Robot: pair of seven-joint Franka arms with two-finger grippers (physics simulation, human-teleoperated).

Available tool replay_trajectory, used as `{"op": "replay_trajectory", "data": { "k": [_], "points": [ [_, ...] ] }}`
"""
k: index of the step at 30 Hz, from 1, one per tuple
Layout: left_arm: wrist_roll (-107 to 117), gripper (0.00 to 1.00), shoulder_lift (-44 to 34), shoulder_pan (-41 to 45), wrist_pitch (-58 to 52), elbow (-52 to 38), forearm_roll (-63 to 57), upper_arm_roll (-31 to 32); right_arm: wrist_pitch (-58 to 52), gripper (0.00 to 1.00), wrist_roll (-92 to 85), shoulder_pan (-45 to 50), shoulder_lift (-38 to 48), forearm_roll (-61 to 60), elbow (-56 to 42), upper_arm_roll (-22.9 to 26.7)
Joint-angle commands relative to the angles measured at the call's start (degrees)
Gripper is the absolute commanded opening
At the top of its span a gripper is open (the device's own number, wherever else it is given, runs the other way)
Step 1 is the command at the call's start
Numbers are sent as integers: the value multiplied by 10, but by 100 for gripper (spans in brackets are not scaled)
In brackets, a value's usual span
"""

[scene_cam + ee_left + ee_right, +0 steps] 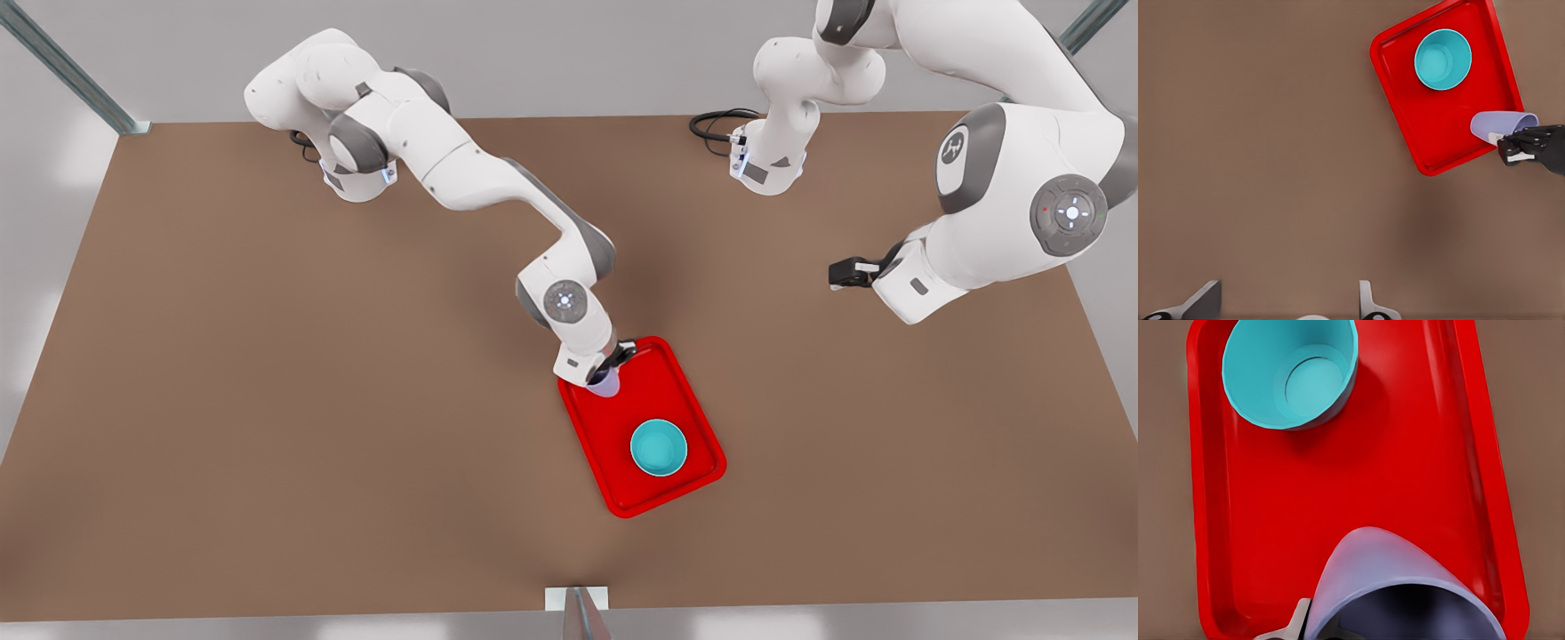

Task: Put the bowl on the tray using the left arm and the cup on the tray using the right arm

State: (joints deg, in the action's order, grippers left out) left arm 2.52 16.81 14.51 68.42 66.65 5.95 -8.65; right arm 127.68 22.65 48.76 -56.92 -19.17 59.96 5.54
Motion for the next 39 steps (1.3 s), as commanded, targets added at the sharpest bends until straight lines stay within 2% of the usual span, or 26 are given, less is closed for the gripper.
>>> {"op": "replay_trajectory", "data": {
  "k": [1, 5, 7, 8, 10, 22, 25, 27, 28, 29, 31, 34, 37, 39],
  "points": [
    [0, 100, -1, 1, 0, 0, 3, 0, -9, 21, 13, 3, -3, 3, -1, 3],
    [0, 100, 0, 0, 0, 0, 3, 0, 0, 23, 13, 3, -8, 3, 0, 6],
    [-1, 100, 0, 0, 0, 0, 3, -1, 3, 55, 11, 3, -8, 2, 0, 5],
    [-1, 100, -1, 0, 0, 0, 2, -1, 3, 64, 11, 3, -8, 2, 0, 5],
    [-1, 100, 0, 0, -1, 0, 2, -3, 3, 100, 11, 3, -7, 2, 0, 5],
    [-1, 100, -1, -2, -9, 0, 1, -5, -6, 100, 14, 2, 8, -18, -17, -2],
    [1, 100, -1, -1, -9, -4, 1, -3, -62, 100, 14, -2, 44, -27, -17, 0],
    [1, 100, -1, -1, -21, -12, 1, -4, -153, 100, 11, -40, 106, -26, -12, -1],
    [1, 100, -1, 0, -23, -12, 1, -3, -256, 100, 10, -72, 154, -24, -3, 0],
    [-1, 100, -1, 0, -24, -12, 1, -3, -344, 100, -17, -114, 217, -19, 57, 1],
    [-3, 100, -1, -2, -27, -12, 2, -4, -451, 100, -148, -188, 296, 134, 144, 3],
    [-2, 100, -1, 2, -37, -29, 3, 0, -459, 100, -221, -264, 389, 263, 237, 5],
    [-1, 100, 0, -4, -48, -46, 44, -4, -466, 100, -269, -288, 500, 269, 285, 14],
    [-1, 100, -1, -4, -49, -49, 44, -4, -483, 100, -269, -288, 535, 266, 285, 32]
  ]
}}
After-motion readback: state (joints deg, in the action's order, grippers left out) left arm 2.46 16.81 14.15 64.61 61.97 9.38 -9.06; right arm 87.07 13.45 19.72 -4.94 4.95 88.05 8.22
